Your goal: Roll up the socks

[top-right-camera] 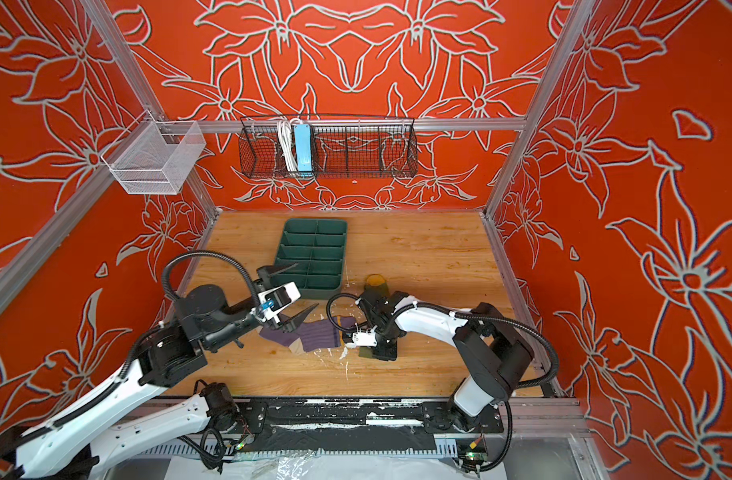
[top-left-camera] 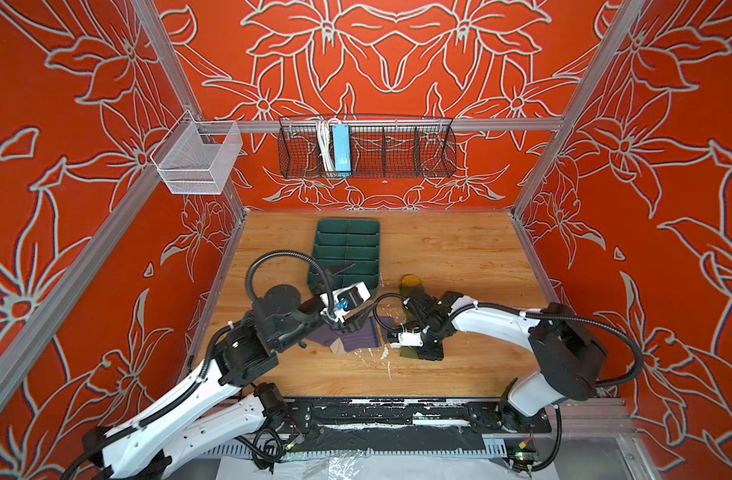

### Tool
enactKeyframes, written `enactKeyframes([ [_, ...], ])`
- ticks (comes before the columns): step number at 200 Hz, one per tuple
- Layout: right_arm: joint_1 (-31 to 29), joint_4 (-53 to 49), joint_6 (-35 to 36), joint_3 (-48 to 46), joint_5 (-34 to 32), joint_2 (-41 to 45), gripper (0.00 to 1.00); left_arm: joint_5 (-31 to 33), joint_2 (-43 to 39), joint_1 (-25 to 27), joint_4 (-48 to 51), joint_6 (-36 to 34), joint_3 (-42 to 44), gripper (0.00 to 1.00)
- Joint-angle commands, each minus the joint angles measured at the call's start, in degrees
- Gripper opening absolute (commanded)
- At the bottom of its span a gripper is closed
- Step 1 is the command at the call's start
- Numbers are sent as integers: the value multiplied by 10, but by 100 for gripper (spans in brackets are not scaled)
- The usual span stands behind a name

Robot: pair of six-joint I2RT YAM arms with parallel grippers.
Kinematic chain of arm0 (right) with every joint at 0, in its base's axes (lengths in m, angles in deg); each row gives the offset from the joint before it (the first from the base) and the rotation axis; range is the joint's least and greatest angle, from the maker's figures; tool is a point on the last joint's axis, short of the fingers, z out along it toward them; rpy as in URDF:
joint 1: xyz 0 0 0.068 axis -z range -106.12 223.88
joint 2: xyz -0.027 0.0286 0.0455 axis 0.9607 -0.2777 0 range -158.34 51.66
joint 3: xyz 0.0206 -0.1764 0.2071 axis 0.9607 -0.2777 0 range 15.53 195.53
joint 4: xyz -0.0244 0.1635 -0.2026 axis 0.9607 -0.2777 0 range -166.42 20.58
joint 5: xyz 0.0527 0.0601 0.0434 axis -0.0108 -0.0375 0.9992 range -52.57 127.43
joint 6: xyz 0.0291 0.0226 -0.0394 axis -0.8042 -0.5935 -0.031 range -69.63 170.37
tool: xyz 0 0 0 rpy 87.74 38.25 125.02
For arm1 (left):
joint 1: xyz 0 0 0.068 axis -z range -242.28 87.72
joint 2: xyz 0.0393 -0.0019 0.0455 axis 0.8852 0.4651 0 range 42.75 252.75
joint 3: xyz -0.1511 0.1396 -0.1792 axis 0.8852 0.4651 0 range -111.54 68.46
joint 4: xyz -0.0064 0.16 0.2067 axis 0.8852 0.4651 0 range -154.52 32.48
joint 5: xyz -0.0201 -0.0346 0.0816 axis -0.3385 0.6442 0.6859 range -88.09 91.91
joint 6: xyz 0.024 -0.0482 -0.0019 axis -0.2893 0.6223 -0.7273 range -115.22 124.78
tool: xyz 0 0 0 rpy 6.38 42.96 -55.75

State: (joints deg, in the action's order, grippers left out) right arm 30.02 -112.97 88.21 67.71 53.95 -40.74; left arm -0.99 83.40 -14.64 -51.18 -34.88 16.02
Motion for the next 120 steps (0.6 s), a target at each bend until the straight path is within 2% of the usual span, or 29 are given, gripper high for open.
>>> enactKeyframes([
  [1,23,-68,-5,4,52,-46,0,-92,-5,22,72,-110,28,96],
  [17,40,-80,2,17,61,-68,0,-61,18,71,96,-158,52,96],
  [37,53,-86,6,28,74,-86,0,66,71,170,33,-193,114,96],
  [48,59,-84,6,30,80,-91,0,110,108,206,-37,-186,156,95],
  [60,63,-79,6,29,80,-95,0,124,151,242,-108,-144,186,95],
  [92,72,-75,5,27,84,-92,0,183,294,262,-270,-28,212,88],
  [120,79,-75,4,31,95,-84,0,220,388,263,-374,-24,223,87],
])
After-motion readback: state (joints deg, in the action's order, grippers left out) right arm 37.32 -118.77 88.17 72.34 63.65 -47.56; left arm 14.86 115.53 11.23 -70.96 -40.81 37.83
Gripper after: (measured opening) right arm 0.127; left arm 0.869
